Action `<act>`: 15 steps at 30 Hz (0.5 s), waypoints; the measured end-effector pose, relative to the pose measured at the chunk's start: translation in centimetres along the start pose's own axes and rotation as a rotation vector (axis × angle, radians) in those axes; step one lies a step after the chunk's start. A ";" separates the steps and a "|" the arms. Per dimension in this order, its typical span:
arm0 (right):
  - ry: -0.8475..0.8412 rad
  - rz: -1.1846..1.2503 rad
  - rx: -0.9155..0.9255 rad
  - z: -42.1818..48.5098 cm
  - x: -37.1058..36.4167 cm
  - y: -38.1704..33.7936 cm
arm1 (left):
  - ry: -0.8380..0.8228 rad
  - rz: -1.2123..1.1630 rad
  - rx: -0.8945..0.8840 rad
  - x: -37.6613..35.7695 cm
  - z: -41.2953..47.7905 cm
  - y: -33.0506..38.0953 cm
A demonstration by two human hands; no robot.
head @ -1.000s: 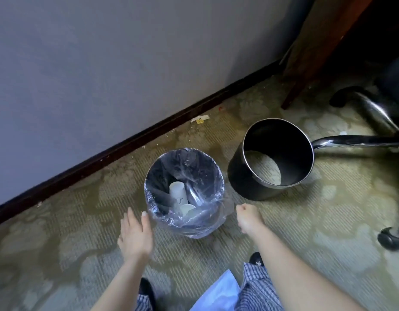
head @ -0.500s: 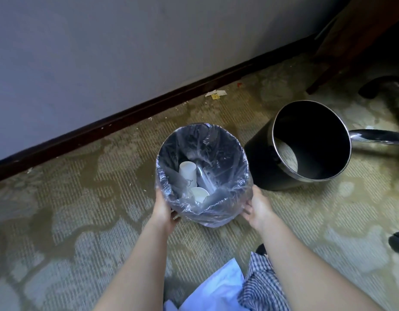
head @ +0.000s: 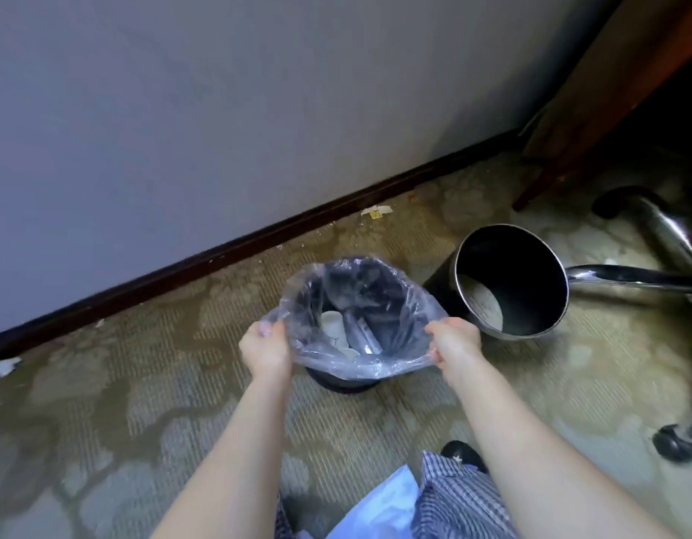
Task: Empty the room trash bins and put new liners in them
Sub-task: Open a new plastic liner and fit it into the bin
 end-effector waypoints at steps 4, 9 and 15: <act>0.005 -0.061 0.211 -3.7 2.4 -2.8 | -0.132 0.080 -0.205 2.4 -2.9 3.9; -0.072 -0.004 0.301 -8.1 5.4 -4.5 | -0.247 0.151 -0.469 5.3 -7.2 6.6; -0.188 -0.032 0.302 -10.7 6.9 -4.8 | -0.335 0.204 -0.528 7.2 -9.5 7.0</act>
Point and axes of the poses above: each hand's wrist, its own z-axis towards the middle knuckle, its own x-axis out of the back of the hand, y = z × x, the point moved 1 cm from there along z, towards the middle knuckle, and after that the axes turned 13 degrees about y, right-handed, at the moved point
